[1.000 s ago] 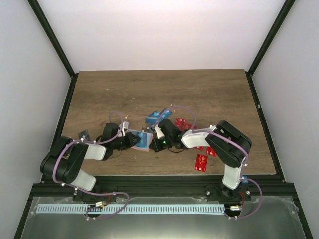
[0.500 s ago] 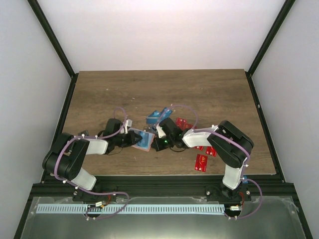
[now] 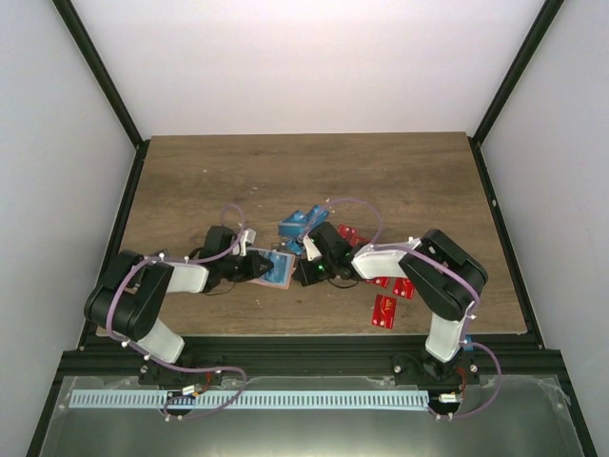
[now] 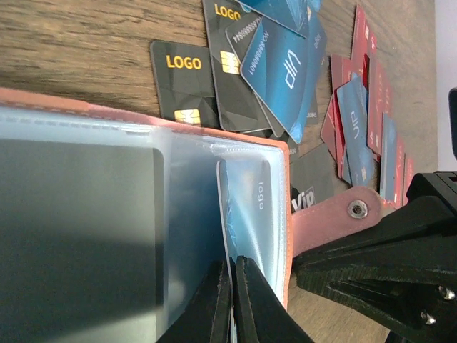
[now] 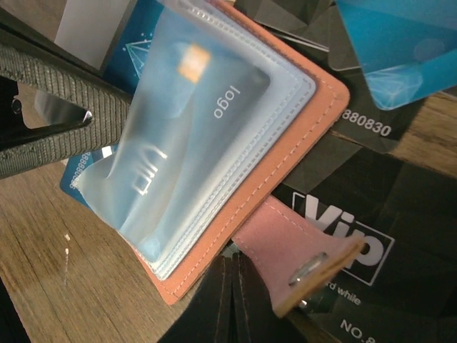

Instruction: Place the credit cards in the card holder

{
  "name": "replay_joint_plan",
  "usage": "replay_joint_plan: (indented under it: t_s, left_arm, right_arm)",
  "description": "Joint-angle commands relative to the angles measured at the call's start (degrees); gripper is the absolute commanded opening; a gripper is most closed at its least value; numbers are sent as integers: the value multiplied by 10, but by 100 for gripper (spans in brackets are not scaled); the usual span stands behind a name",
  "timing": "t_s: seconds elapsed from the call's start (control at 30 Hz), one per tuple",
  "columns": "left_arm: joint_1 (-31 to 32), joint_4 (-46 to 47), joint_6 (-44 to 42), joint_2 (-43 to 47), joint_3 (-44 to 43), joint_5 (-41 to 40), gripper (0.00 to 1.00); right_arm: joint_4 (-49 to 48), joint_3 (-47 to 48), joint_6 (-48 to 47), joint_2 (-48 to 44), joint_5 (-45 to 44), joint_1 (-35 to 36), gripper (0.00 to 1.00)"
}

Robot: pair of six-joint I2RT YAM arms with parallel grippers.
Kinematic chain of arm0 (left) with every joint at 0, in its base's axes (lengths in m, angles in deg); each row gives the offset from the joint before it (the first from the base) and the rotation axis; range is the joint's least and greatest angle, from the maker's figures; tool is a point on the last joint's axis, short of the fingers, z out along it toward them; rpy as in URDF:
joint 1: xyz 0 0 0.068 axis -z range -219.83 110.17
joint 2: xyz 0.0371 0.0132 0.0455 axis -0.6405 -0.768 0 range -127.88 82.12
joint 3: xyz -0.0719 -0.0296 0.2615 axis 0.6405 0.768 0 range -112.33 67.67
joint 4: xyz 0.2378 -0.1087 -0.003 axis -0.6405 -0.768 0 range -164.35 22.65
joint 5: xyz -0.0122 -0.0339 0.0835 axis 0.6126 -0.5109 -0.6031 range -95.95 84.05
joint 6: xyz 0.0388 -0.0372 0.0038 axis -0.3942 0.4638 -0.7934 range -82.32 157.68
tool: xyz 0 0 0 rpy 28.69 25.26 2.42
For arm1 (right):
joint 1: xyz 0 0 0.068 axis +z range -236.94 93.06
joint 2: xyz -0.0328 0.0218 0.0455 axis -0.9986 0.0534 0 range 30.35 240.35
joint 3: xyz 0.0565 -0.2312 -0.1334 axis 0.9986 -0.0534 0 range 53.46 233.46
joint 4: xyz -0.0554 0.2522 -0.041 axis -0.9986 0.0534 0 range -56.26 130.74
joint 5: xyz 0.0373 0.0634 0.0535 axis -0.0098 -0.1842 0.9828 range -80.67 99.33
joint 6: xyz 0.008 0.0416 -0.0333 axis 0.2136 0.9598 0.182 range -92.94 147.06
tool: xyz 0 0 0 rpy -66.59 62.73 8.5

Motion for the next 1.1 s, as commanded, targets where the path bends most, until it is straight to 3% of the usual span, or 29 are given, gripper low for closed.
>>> replay_joint_plan:
  t_s: [0.0,0.6,1.07]
  left_arm:
    - [23,-53,0,-17,21,-4,4]
    - [88,-15,78,20,43,-37,5]
    - [88,128,178,-25,62,-55,12]
  right_arm:
    - [41,-1,4,14,-54,-24,1]
    - [39,-24,14,-5,-61,-57,1]
    - [5,-63,19,-21,-15,-57,1]
